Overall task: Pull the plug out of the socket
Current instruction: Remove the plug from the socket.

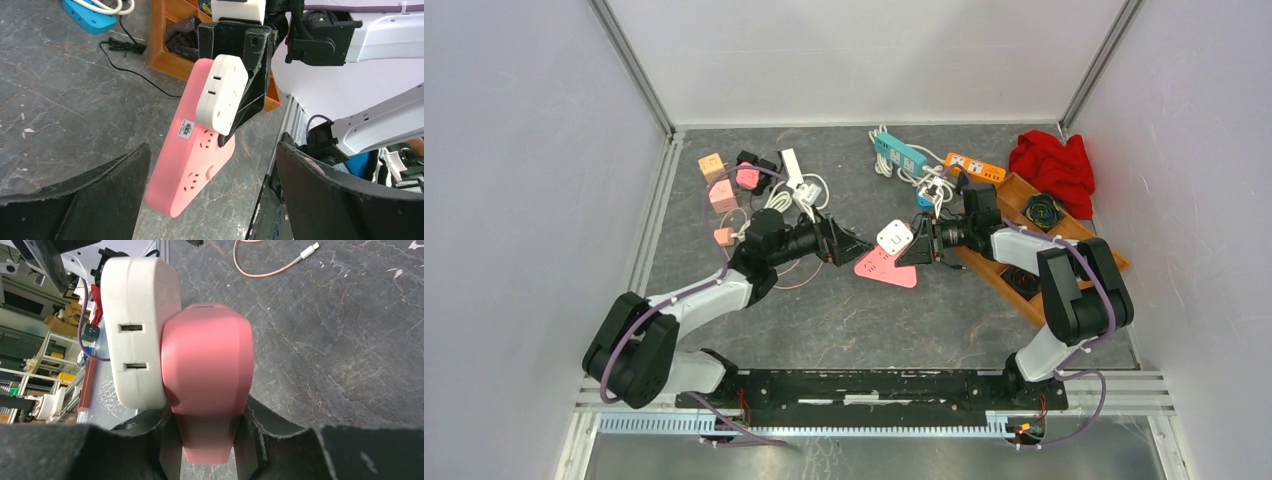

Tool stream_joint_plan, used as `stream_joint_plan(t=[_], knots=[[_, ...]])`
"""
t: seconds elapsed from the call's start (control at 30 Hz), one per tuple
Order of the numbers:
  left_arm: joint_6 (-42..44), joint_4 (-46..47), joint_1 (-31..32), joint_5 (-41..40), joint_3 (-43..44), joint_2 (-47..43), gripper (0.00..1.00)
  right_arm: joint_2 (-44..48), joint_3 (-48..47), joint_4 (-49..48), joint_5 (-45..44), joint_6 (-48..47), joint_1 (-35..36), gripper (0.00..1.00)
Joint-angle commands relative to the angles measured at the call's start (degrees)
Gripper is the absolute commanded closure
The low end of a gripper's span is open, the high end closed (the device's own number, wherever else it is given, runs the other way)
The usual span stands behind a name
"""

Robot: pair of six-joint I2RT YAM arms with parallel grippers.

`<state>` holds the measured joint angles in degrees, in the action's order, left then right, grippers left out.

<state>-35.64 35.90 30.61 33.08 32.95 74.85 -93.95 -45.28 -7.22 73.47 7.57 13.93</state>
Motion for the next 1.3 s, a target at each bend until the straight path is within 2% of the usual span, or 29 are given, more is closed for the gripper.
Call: stream_joint_plan(t=[0.0, 0.5, 0.63, 0.7, 1.27], knots=[[-2.11, 5.77, 1.48, -1.56, 2.63, 1.38, 0.01, -0.23, -2.71, -0.16, 3.34, -1.52, 0.49, 1.00], [-5.62, 8.83, 4.99, -1.53, 6.93, 10.48, 0.10, -1.59, -3.58, 2.09, 3.61, -3.67, 0.89, 1.00], [-6.38, 9.72, 5.76, -0.10, 7.64, 11.77, 0.20, -2.07, -4.16, 3.65, 3.60, -4.92, 0.95, 1.00], [-6.63, 9.87, 5.94, 0.05, 7.56, 11.69, 0.25, -2.12, -4.29, 4.14, 3.48, -5.36, 0.98, 1.00], [-7.26, 9.40, 6.43, 0.30, 6.34, 8.71, 0.43, -2.77, -4.65, 5.64, 2.13, -6.58, 0.94, 1.00]])
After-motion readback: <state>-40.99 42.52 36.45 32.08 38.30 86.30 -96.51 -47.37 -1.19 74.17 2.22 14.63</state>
